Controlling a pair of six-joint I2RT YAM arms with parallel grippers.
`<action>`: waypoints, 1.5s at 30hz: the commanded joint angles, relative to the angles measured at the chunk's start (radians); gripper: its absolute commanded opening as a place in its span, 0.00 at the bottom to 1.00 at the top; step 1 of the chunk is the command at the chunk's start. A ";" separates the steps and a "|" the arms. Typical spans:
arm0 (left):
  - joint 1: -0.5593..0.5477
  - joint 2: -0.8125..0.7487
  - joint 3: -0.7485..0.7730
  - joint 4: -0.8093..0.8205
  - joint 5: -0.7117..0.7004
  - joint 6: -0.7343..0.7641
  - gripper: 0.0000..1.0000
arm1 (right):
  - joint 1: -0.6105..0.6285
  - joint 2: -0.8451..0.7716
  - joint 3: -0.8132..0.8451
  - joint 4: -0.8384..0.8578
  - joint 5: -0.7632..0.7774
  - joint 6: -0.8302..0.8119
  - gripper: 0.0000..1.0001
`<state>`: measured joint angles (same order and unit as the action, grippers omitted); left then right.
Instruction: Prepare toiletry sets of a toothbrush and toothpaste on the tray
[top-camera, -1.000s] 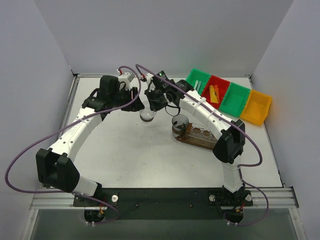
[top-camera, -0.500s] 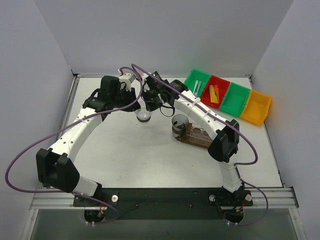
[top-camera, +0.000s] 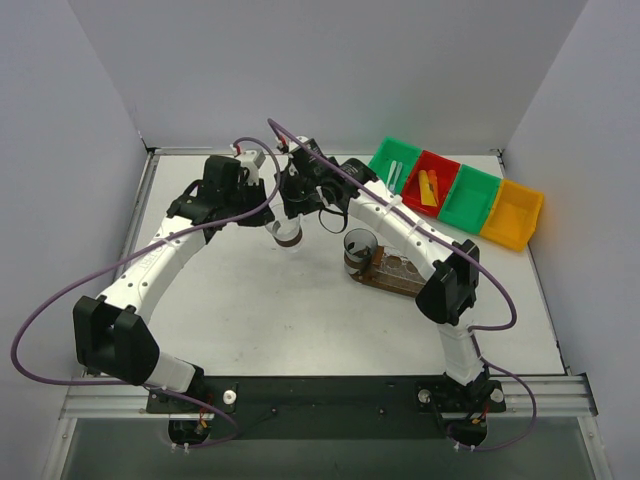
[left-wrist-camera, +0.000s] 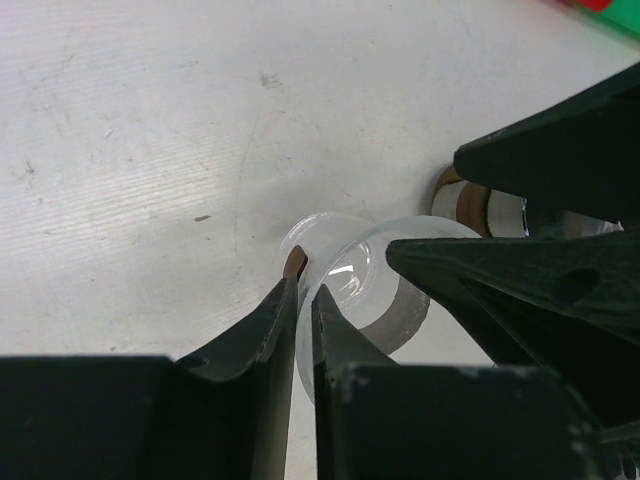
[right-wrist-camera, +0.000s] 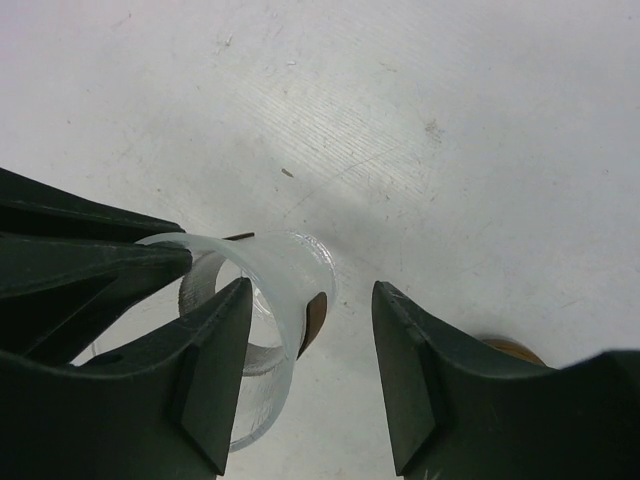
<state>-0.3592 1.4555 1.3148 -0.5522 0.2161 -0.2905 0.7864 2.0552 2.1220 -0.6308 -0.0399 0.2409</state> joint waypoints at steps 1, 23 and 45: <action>0.000 -0.052 0.024 0.037 -0.090 -0.082 0.00 | 0.005 -0.052 0.019 0.010 0.037 0.043 0.49; 0.002 -0.046 0.038 0.047 -0.129 -0.131 0.00 | 0.011 0.008 0.065 -0.032 -0.041 0.077 0.45; 0.000 -0.050 0.035 0.110 -0.106 -0.134 0.00 | 0.020 0.085 0.135 -0.116 -0.035 0.077 0.04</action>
<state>-0.3607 1.4490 1.3148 -0.5716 0.0849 -0.4114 0.8001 2.1433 2.2147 -0.7101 -0.0784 0.3141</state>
